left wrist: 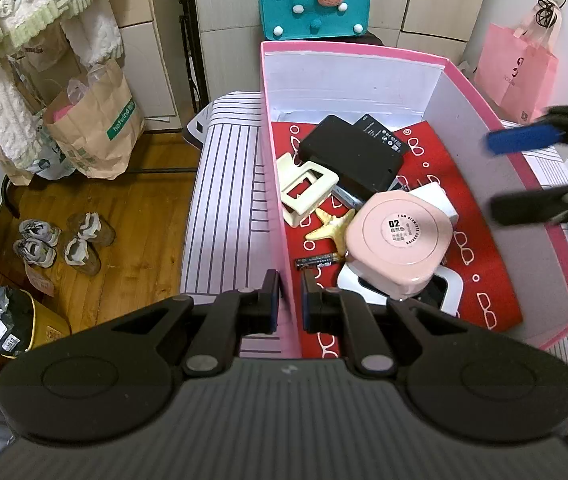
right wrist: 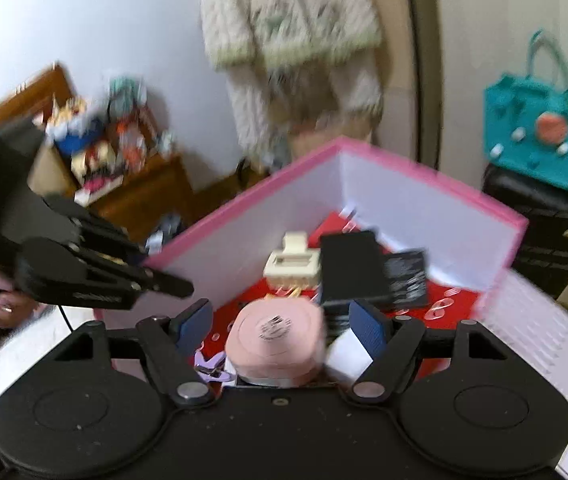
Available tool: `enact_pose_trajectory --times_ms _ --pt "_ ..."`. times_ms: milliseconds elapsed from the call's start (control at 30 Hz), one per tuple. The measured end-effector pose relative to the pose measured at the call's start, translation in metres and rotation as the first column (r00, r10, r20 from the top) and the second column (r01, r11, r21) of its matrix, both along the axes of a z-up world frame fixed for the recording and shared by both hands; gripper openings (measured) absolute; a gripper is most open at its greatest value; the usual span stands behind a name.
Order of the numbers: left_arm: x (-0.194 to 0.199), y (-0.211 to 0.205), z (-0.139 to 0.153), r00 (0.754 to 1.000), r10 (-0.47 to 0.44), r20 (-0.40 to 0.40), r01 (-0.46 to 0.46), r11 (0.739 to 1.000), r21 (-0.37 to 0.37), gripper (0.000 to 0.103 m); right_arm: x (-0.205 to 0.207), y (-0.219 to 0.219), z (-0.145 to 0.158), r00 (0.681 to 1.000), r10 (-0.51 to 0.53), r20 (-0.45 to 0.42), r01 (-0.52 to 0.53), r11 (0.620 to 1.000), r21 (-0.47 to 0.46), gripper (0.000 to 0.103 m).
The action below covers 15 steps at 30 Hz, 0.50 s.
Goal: Organize rigid objects
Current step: 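Carry the pink round case into the box onto the router, release, then grasp the remaining silver keys with the right gripper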
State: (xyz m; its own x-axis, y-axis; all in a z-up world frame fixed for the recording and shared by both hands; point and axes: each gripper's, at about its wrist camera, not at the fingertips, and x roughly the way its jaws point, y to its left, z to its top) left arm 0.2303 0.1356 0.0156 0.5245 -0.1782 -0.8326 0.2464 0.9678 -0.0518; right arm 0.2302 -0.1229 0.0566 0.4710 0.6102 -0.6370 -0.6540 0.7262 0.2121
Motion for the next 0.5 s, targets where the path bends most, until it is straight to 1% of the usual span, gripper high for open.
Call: enact_pose_trajectory --times_ms 100,167,267,333,400,500 --pt "0.0 0.0 0.0 1.0 0.005 0.002 -0.005 1.0 -0.001 0.009 -0.021 -0.031 0.009 0.99 -0.073 0.12 0.068 0.997 0.038 0.079" --pt "-0.001 -0.001 -0.001 1.0 0.007 0.007 -0.007 1.0 0.002 0.009 -0.032 -0.049 0.01 0.979 -0.119 0.166 0.115 0.993 0.034 0.079" --pt "-0.002 -0.002 -0.001 1.0 0.012 0.012 -0.012 1.0 0.007 0.009 -0.042 -0.077 0.006 0.971 -0.182 0.153 0.178 0.983 0.041 0.078" --pt "-0.003 -0.002 -0.001 1.0 0.015 0.013 -0.015 1.0 0.01 0.009 -0.046 -0.095 -0.002 0.967 -0.219 0.131 0.214 0.975 0.05 0.077" --pt "-0.004 -0.003 0.0 1.0 0.016 0.016 -0.017 1.0 0.014 0.009 -0.05 -0.112 -0.011 0.959 -0.26 0.114 0.257 0.966 0.038 0.075" --pt "-0.005 -0.004 0.0 1.0 0.019 0.018 -0.02 1.0 0.019 0.009 -0.056 -0.136 -0.031 0.927 -0.352 0.126 0.354 0.935 0.011 0.072"
